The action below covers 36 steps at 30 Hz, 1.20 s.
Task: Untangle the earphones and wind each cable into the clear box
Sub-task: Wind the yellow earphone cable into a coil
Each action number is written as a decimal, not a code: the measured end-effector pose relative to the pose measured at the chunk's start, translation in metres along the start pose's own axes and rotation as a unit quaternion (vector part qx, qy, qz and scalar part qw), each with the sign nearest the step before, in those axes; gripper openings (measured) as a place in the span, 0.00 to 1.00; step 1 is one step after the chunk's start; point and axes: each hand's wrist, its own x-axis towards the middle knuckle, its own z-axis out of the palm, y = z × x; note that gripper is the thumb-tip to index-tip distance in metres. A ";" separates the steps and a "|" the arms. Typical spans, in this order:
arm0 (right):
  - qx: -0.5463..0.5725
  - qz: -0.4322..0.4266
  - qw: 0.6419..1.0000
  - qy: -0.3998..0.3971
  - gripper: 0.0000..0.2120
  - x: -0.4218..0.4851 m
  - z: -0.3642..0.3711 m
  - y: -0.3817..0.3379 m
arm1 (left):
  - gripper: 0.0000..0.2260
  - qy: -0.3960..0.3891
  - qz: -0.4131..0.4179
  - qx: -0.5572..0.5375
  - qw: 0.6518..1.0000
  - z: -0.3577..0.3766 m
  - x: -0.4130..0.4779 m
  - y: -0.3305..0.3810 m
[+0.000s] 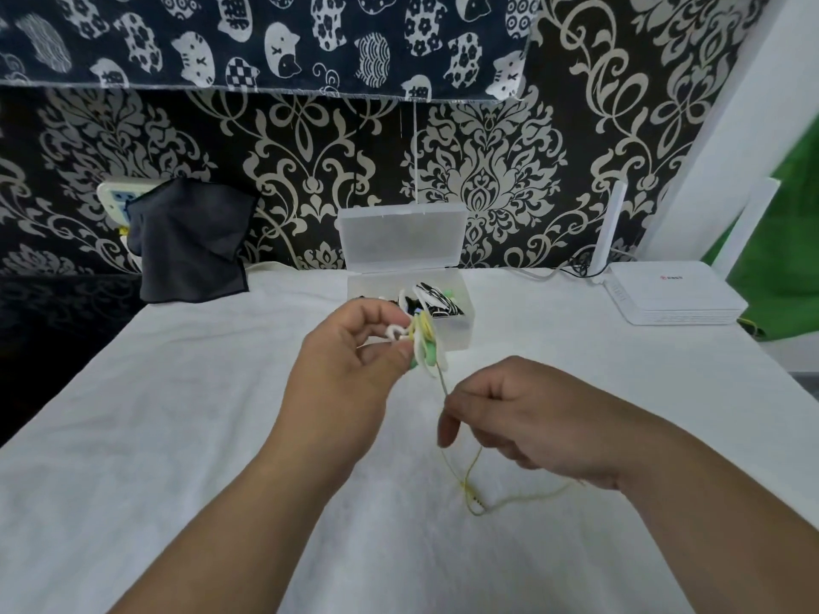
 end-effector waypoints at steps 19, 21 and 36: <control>-0.027 -0.100 0.968 0.230 0.14 -0.011 -0.019 -0.015 | 0.11 -0.146 0.124 0.366 0.911 0.004 -0.012 0.000; -0.073 -0.109 0.953 0.272 0.13 -0.011 -0.020 -0.015 | 0.12 -0.174 0.096 0.335 0.921 0.004 -0.014 0.003; -0.029 -0.038 0.997 0.056 0.16 0.002 0.008 -0.005 | 0.09 0.053 -0.015 -0.008 0.998 0.004 -0.001 -0.002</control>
